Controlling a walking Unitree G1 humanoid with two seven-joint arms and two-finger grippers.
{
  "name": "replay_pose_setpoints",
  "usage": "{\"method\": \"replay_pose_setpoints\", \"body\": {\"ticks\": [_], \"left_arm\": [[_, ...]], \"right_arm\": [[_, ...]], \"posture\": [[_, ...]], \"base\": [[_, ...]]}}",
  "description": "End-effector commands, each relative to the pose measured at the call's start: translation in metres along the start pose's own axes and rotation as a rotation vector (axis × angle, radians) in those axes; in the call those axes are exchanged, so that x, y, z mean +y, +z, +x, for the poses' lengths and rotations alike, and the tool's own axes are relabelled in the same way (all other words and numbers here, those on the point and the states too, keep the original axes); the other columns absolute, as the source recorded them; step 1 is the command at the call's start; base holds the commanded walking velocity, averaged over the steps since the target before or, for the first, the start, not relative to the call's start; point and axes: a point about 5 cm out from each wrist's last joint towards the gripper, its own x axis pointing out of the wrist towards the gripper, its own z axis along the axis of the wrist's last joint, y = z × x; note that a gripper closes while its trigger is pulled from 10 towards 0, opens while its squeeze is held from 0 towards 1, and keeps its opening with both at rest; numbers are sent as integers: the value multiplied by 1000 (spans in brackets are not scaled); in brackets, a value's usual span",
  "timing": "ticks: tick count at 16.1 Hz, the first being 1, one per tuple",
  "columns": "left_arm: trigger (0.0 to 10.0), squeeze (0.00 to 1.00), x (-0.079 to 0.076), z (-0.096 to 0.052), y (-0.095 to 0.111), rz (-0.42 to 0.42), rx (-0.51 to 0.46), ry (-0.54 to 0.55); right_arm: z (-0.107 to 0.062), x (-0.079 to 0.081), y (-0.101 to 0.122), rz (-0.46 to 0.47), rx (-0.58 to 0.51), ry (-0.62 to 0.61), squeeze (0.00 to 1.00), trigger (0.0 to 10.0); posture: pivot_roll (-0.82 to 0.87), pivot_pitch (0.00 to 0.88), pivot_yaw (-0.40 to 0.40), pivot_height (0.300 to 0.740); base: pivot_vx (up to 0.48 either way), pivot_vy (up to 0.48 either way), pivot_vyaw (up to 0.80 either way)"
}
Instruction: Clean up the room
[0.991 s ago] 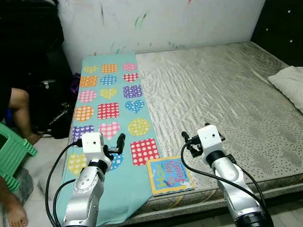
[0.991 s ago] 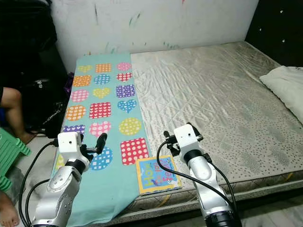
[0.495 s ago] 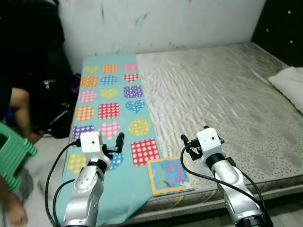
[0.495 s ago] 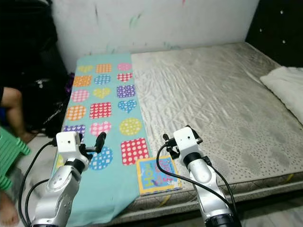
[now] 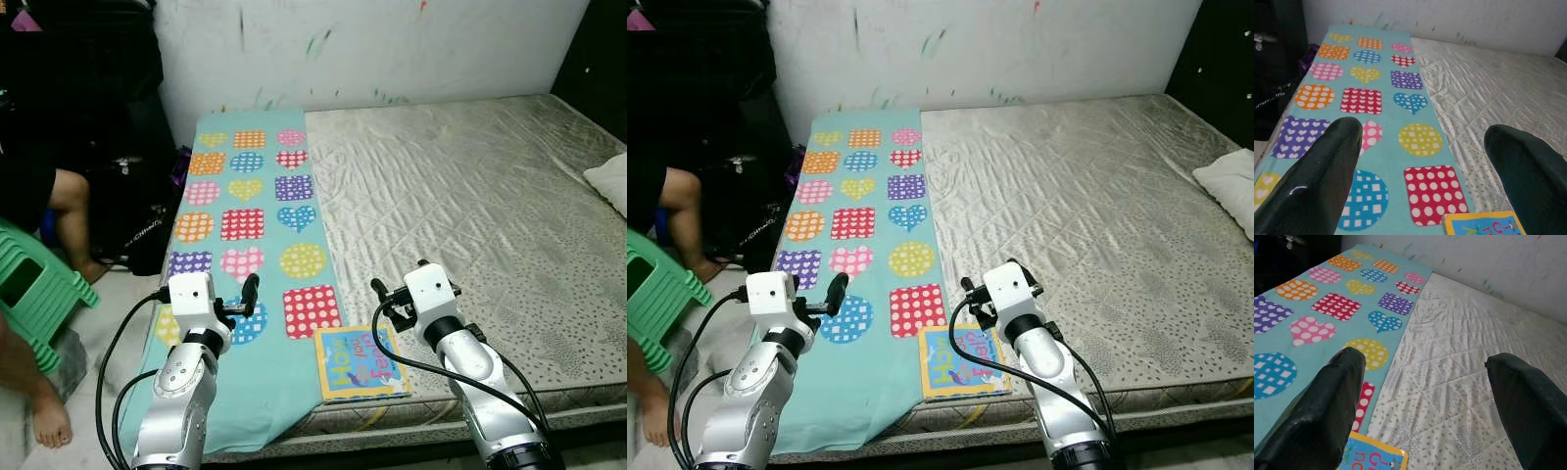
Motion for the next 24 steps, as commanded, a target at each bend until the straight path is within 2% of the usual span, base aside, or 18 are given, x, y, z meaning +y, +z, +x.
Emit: {"method": "replay_pose_setpoints", "body": {"ticks": [1,16,17,24], "left_arm": [[10000,0,2,0,0,3,0,4],[10000,0,2,1,0,-5,1,10],[10000,0,2,1,0,-5,1,9],[10000,0,1,3,1,-32,-17,-11]], "right_arm": [[3,1,4,-6,-19,12,0,10000],[0,6,-1,-8,-4,41,0,10000],[-1,7,-2,12,2,47,0,10000],[-1,5,-2,1,3,45,0,10000]], "posture": [[-201,0,43,740],[-206,0,48,740],[-207,0,48,740],[-211,0,47,740]], "base": [[0,-300,0],[0,-253,0],[0,0,0],[0,0,0]]}}
